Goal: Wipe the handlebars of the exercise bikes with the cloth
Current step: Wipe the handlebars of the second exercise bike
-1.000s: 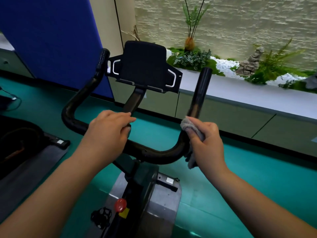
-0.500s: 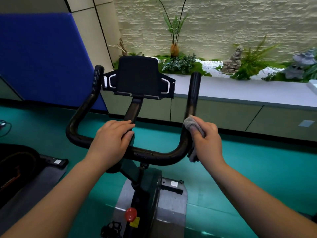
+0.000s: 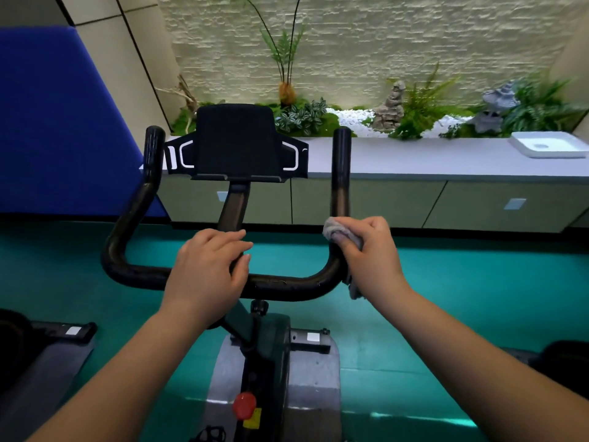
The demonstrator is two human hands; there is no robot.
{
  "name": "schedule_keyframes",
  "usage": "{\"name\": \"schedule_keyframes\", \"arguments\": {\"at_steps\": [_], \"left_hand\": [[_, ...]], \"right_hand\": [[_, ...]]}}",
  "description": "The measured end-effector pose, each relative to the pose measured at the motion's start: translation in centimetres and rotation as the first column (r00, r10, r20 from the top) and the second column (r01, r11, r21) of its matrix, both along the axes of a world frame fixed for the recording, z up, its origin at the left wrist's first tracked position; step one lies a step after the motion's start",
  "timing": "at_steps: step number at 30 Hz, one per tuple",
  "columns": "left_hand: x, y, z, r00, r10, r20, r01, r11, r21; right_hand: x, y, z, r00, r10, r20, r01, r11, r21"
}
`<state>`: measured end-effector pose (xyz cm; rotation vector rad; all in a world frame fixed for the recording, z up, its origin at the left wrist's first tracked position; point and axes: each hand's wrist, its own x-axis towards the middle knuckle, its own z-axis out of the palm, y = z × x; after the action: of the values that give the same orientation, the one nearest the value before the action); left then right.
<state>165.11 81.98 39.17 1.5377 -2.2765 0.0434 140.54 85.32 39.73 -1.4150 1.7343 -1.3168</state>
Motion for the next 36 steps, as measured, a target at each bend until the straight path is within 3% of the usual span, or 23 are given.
{"name": "schedule_keyframes", "arguments": {"at_steps": [6,9,12,16,22,28,33,36], "left_hand": [[0.0,0.4,-0.4,1.0,-0.013,-0.006,0.013,0.999,-0.043],[0.0,0.5,-0.5,1.0,-0.021,-0.02,0.02,0.999,-0.051],[0.0,0.6,-0.5,0.998,-0.018,-0.052,0.015,0.999,-0.053],[0.0,0.6,-0.8,0.997,-0.007,-0.071,0.004,0.999,-0.045],[0.1,0.6,-0.8,0.996,-0.013,-0.085,0.009,0.999,-0.044],[0.3,0.5,-1.0,0.995,-0.019,-0.094,0.015,0.999,-0.046],[0.1,0.7,-0.7,0.995,-0.012,-0.098,0.007,0.999,-0.044],[0.1,0.8,-0.7,0.995,-0.011,-0.097,0.007,0.999,-0.043]], "right_hand": [[1.7,3.0,-1.8,0.989,0.039,-0.145,-0.054,0.993,-0.104],[0.8,1.2,-1.3,0.993,-0.028,-0.116,0.018,0.996,-0.086],[2.0,1.9,-2.1,0.977,-0.084,-0.197,0.054,0.987,-0.151],[3.7,4.0,-3.0,0.948,-0.032,-0.316,-0.053,0.965,-0.256],[3.1,3.1,-2.6,0.952,-0.17,-0.254,0.115,0.969,-0.217],[6.6,4.1,-2.6,0.861,-0.107,-0.497,-0.055,0.952,-0.301],[3.9,3.9,-3.1,0.905,-0.239,-0.352,0.127,0.942,-0.312],[6.1,4.5,-3.4,0.905,-0.212,-0.368,0.082,0.937,-0.339]]}}
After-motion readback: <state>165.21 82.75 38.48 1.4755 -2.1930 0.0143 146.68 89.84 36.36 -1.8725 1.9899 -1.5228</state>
